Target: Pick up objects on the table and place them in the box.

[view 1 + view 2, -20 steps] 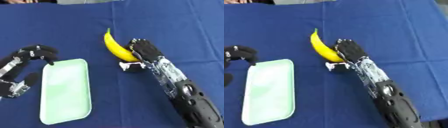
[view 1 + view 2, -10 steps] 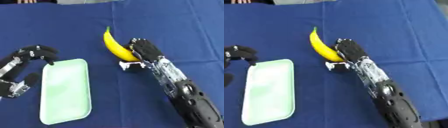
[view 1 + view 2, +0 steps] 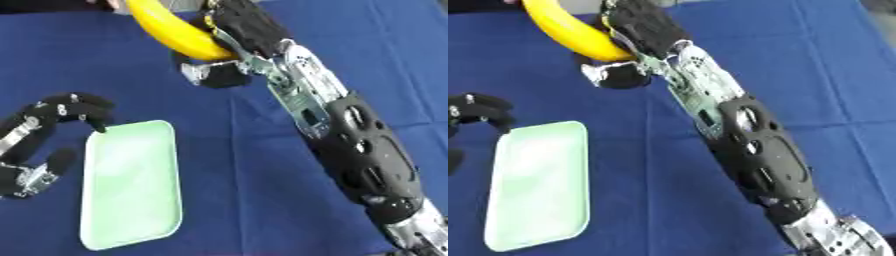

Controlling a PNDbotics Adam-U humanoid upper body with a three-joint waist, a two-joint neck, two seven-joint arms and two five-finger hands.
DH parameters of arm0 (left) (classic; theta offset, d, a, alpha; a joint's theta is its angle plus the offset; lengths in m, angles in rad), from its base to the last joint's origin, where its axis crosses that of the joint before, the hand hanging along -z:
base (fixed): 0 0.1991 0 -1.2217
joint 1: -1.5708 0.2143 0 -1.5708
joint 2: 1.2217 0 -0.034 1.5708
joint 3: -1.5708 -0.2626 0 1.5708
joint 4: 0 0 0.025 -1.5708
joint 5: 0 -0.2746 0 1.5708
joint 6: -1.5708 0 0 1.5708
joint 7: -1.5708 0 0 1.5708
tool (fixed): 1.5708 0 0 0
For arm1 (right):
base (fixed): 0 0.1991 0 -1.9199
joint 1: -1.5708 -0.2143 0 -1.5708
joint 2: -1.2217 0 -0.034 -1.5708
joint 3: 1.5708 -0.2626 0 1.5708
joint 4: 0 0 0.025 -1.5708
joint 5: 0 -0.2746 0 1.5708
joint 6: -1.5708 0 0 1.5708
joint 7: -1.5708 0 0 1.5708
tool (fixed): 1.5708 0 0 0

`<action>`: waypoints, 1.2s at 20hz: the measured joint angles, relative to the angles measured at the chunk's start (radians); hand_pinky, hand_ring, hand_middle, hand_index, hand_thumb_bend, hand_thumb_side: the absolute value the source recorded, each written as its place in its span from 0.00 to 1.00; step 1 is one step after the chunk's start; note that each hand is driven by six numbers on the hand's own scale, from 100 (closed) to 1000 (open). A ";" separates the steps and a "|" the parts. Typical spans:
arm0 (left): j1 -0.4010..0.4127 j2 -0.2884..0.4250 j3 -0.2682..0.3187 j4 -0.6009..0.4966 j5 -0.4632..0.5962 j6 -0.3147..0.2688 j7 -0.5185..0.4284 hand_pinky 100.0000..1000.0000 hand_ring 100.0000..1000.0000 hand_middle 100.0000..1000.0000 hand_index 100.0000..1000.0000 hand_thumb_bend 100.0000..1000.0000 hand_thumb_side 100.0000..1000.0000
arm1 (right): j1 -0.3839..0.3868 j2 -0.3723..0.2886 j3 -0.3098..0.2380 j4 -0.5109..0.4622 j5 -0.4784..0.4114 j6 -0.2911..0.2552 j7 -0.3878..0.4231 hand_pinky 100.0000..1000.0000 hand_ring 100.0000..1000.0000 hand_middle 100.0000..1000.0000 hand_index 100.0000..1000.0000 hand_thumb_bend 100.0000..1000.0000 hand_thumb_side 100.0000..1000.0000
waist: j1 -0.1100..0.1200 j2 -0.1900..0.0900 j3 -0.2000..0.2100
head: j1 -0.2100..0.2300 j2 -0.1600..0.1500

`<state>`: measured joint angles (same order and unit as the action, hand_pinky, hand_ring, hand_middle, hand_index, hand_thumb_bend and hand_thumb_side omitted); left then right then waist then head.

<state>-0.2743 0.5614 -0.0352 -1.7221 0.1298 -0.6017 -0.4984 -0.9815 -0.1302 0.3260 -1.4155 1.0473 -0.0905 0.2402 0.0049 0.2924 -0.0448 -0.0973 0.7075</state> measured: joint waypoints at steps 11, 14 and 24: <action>-0.001 0.000 -0.004 0.000 0.005 0.000 0.000 0.54 0.70 0.78 0.83 0.00 0.72 | -0.005 0.049 0.036 0.039 0.006 -0.038 0.013 0.00 0.00 0.05 0.27 0.00 0.53 | 0.003 0.000 0.012 | -0.001 0.000; -0.001 0.000 -0.004 0.000 0.005 0.000 0.000 0.54 0.70 0.78 0.83 0.00 0.72 | 0.001 0.061 0.042 0.046 0.010 -0.046 0.015 0.00 0.00 0.05 0.27 0.00 0.53 | 0.005 0.000 0.014 | -0.001 0.000; -0.004 0.000 -0.005 0.000 0.005 0.000 0.000 0.54 0.70 0.78 0.83 0.00 0.73 | 0.053 0.086 0.097 0.132 0.018 -0.105 0.040 0.00 0.00 0.05 0.27 0.00 0.53 | 0.010 0.002 0.020 | -0.010 0.000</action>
<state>-0.2781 0.5611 -0.0398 -1.7221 0.1348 -0.6018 -0.4983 -0.9283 -0.0441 0.4231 -1.2832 1.0649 -0.1957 0.2803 0.0149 0.2941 -0.0253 -0.1076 0.7076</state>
